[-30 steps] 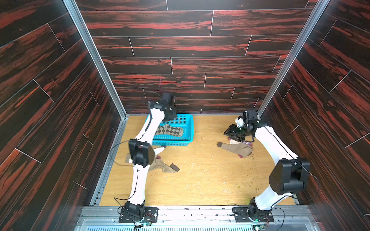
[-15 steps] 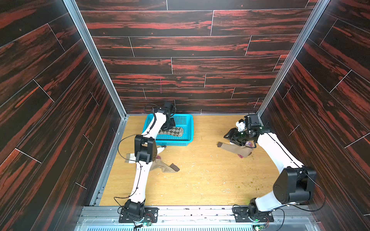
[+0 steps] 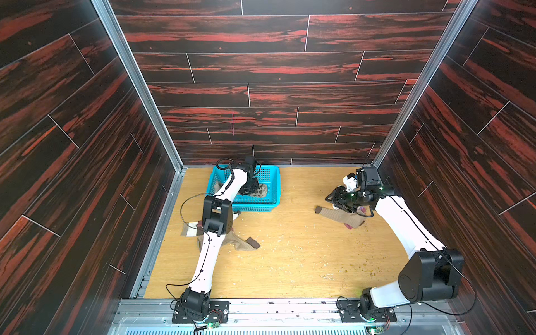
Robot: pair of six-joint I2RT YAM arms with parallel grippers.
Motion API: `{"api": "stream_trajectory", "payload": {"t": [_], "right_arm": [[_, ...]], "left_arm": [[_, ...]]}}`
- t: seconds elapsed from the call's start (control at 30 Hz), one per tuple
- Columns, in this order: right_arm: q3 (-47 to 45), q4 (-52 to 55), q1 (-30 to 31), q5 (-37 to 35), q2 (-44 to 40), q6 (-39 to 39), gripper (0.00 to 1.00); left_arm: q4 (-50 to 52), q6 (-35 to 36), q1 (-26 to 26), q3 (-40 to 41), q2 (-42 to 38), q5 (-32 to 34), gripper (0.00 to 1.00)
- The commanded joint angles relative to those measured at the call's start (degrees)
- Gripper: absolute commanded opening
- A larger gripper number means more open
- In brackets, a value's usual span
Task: Place the socks together as a pair
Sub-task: Place a pair of socks in the bin.
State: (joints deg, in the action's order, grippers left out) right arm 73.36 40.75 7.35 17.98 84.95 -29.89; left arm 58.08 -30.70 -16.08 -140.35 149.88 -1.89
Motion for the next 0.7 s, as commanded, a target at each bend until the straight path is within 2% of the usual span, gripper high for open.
{"api": "stream_trajectory", "payload": {"t": [0.0,0.13,0.37,0.43,0.5,0.53,0.63,0.67], "right_arm": [[-1.41,0.36,0.11,-0.14,-1.23,0.56,0.55],[-3.06,-0.06,0.1,-0.78,-1.19,0.49,0.55],[-4.37,1.83,0.03,-4.95,0.71,0.62,0.55],[-3.92,2.88,0.0,-7.14,1.87,1.1,0.55],[-2.98,3.3,-0.01,-8.53,3.78,1.97,0.55],[-2.68,2.96,0.04,-8.62,4.72,2.3,0.55],[-0.69,2.15,0.18,-8.56,8.99,4.11,0.55],[0.24,2.13,0.34,-8.96,10.73,4.74,0.55]], "left_arm": [[-0.94,-0.04,-1.31,1.46,-0.45,-3.48,0.12],[-8.33,-1.3,-1.61,6.86,-3.18,-7.02,0.12],[-3.69,1.51,-1.26,6.01,-6.1,-5.97,0.12],[-3.85,1.43,-0.68,7.03,-9.2,-5.65,0.25],[-4.47,1.67,-0.4,7.84,-13.61,-5.44,0.49],[-4.77,1.67,-0.36,8.19,-15.63,-5.39,0.58],[-6.04,1.24,-0.3,9.83,-22.89,-7.31,0.72],[-6.79,0.94,-0.29,11.24,-25.76,-8.16,0.86]]}}
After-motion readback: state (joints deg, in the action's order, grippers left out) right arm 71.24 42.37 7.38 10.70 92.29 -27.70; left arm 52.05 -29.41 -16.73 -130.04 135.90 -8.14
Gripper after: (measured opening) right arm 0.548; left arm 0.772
